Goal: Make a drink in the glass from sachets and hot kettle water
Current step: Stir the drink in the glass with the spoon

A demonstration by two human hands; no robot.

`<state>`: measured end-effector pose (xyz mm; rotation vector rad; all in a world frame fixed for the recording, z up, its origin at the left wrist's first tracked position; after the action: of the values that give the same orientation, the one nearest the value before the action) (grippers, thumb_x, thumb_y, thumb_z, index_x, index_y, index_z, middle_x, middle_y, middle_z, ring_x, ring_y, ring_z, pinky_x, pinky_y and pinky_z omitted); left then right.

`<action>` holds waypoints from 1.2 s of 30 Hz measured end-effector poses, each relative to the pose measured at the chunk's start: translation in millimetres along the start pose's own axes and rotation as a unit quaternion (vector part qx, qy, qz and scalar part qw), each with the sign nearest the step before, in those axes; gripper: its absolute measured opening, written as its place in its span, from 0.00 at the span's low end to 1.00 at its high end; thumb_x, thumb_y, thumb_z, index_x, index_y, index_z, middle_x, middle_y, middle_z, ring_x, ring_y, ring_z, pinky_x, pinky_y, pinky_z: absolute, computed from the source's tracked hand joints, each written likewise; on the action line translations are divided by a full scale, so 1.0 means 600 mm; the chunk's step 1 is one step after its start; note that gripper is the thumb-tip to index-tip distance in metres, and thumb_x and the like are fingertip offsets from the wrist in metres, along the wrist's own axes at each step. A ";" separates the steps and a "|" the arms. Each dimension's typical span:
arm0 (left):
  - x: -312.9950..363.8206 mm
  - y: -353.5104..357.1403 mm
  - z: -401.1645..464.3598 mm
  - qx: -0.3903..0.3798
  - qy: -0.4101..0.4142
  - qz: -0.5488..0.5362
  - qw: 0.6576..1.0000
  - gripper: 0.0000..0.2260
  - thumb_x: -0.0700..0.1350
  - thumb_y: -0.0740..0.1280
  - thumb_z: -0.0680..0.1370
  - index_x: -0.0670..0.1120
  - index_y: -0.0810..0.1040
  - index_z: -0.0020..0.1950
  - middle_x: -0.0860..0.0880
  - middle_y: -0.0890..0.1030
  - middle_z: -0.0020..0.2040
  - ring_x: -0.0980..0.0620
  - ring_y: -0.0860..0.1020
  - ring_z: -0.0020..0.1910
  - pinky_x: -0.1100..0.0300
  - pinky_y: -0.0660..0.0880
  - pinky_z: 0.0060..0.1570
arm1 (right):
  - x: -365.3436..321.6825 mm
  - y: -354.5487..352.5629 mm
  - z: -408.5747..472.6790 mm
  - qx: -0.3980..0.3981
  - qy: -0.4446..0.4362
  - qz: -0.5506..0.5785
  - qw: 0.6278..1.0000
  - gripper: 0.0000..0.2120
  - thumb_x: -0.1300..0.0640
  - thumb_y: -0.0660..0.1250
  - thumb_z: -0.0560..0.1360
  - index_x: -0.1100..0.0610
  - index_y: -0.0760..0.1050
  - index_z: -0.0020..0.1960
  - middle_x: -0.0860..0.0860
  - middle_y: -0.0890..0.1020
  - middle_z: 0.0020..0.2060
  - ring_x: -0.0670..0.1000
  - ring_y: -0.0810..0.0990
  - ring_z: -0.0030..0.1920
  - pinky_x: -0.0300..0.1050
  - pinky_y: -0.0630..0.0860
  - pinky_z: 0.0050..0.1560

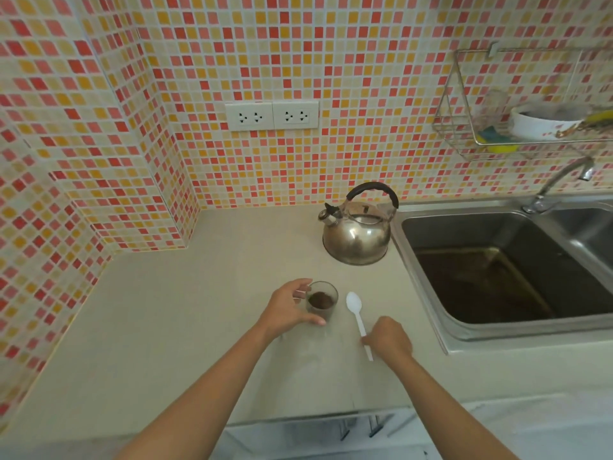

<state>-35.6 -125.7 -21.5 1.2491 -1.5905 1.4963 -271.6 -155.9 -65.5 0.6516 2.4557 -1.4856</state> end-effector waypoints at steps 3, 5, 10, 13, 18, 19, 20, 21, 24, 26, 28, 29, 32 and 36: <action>0.004 0.005 -0.001 0.015 0.007 -0.010 1.000 0.40 0.40 0.84 0.55 0.46 0.76 0.65 0.49 0.79 0.58 0.52 0.77 0.56 0.67 0.71 0.55 | 0.019 0.009 -0.003 0.014 0.020 -0.003 1.000 0.12 0.54 0.72 0.72 0.60 0.76 0.50 0.56 0.82 0.50 0.55 0.81 0.43 0.40 0.70 0.32; 0.003 0.008 0.000 0.024 0.007 -0.016 1.000 0.38 0.39 0.83 0.56 0.46 0.76 0.65 0.48 0.79 0.57 0.52 0.77 0.57 0.66 0.71 0.56 | 0.025 0.008 -0.002 0.023 0.025 0.000 0.999 0.10 0.56 0.70 0.73 0.61 0.76 0.50 0.56 0.83 0.50 0.57 0.82 0.47 0.41 0.72 0.36; 0.001 0.016 0.003 0.038 0.003 -0.025 0.999 0.38 0.40 0.83 0.56 0.47 0.76 0.64 0.48 0.79 0.58 0.53 0.77 0.58 0.66 0.72 0.57 | 0.027 -0.009 0.004 0.038 0.024 0.019 0.999 0.07 0.58 0.67 0.73 0.61 0.78 0.48 0.56 0.83 0.48 0.56 0.80 0.41 0.42 0.72 0.38; -0.003 0.021 0.005 0.050 0.001 -0.033 0.998 0.38 0.41 0.84 0.56 0.48 0.76 0.63 0.48 0.79 0.58 0.54 0.77 0.57 0.71 0.70 0.54 | 0.014 -0.050 0.005 0.082 -0.004 0.131 0.988 0.05 0.62 0.66 0.72 0.62 0.80 0.42 0.58 0.84 0.40 0.57 0.83 0.36 0.44 0.77 0.37; -0.013 0.029 0.005 0.065 -0.004 -0.043 0.997 0.35 0.42 0.83 0.57 0.49 0.76 0.62 0.51 0.80 0.57 0.56 0.77 0.57 0.70 0.70 0.55 | -0.036 -0.163 -0.034 0.169 -0.158 0.354 0.906 0.04 0.64 0.70 0.72 0.58 0.82 0.39 0.54 0.83 0.31 0.53 0.81 0.31 0.32 0.73 0.29; -0.014 0.030 0.005 0.069 -0.004 -0.044 0.997 0.34 0.41 0.83 0.57 0.51 0.76 0.60 0.52 0.80 0.56 0.56 0.77 0.57 0.70 0.70 0.55 | -0.048 -0.184 -0.044 0.177 -0.186 0.379 0.889 0.04 0.64 0.71 0.72 0.58 0.82 0.40 0.52 0.82 0.31 0.51 0.81 0.31 0.29 0.73 0.29; -0.014 0.030 0.005 0.071 -0.004 -0.044 0.996 0.32 0.42 0.83 0.57 0.53 0.77 0.58 0.53 0.80 0.55 0.57 0.78 0.56 0.71 0.70 0.54 | -0.058 -0.202 -0.053 0.183 -0.209 0.396 0.875 0.03 0.64 0.71 0.72 0.58 0.82 0.41 0.50 0.82 0.31 0.50 0.81 0.31 0.27 0.73 0.29; -0.013 0.031 0.005 0.072 -0.003 -0.041 0.997 0.30 0.42 0.82 0.57 0.56 0.76 0.55 0.54 0.80 0.54 0.57 0.78 0.55 0.71 0.70 0.53 | -0.069 -0.217 -0.060 0.189 -0.228 0.407 0.864 0.03 0.63 0.71 0.72 0.57 0.82 0.41 0.50 0.82 0.31 0.48 0.81 0.30 0.27 0.73 0.30; -0.011 0.032 0.006 0.074 -0.005 -0.030 0.997 0.30 0.42 0.82 0.57 0.56 0.76 0.55 0.55 0.80 0.54 0.58 0.77 0.54 0.73 0.69 0.51 | -0.103 -0.242 -0.077 0.194 -0.283 0.404 0.848 0.03 0.62 0.70 0.73 0.55 0.82 0.42 0.50 0.83 0.33 0.42 0.80 0.30 0.28 0.75 0.32; -0.013 0.032 0.006 0.075 -0.008 -0.026 0.997 0.30 0.42 0.82 0.58 0.54 0.76 0.56 0.54 0.79 0.54 0.57 0.77 0.54 0.75 0.68 0.50 | -0.126 -0.239 -0.086 0.173 -0.322 0.373 0.853 0.03 0.60 0.70 0.74 0.55 0.82 0.43 0.50 0.82 0.33 0.42 0.79 0.31 0.28 0.76 0.33; -0.014 0.032 0.007 0.077 -0.009 -0.020 0.997 0.30 0.42 0.81 0.58 0.54 0.76 0.57 0.53 0.79 0.54 0.57 0.77 0.53 0.76 0.68 0.48 | -0.150 -0.221 -0.092 0.139 -0.358 0.326 0.864 0.03 0.59 0.69 0.74 0.54 0.81 0.43 0.48 0.82 0.32 0.41 0.79 0.32 0.28 0.75 0.33; -0.014 0.031 0.006 0.080 -0.010 -0.018 0.997 0.30 0.41 0.81 0.57 0.55 0.76 0.56 0.54 0.79 0.54 0.57 0.77 0.53 0.76 0.69 0.47 | -0.162 -0.208 -0.093 0.120 -0.372 0.297 0.871 0.03 0.59 0.69 0.74 0.53 0.81 0.43 0.47 0.82 0.32 0.41 0.79 0.32 0.29 0.76 0.33; -0.013 0.032 0.007 0.085 -0.008 -0.011 0.996 0.28 0.42 0.81 0.57 0.56 0.77 0.54 0.55 0.80 0.52 0.59 0.78 0.52 0.75 0.69 0.48 | -0.196 -0.160 -0.090 0.078 -0.408 0.187 0.890 0.04 0.60 0.68 0.74 0.56 0.82 0.46 0.48 0.82 0.36 0.44 0.78 0.34 0.41 0.77 0.40; -0.013 0.032 0.004 0.086 -0.011 -0.006 0.996 0.27 0.44 0.81 0.57 0.55 0.77 0.54 0.56 0.80 0.51 0.62 0.77 0.51 0.76 0.70 0.46 | -0.219 -0.118 -0.081 0.063 -0.441 0.053 0.894 0.07 0.60 0.66 0.75 0.57 0.83 0.49 0.53 0.84 0.43 0.49 0.77 0.39 0.45 0.75 0.44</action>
<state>-49.8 -128.2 -36.2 1.3701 -1.4903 1.6472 -185.5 -176.4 64.4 0.0616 1.6070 -1.4550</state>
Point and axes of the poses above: each hand's wrist, its own z-axis towards the middle knuckle, its own y-axis out of the palm, x = y × z, the point moved 8 cm from there along z, towards the middle knuckle
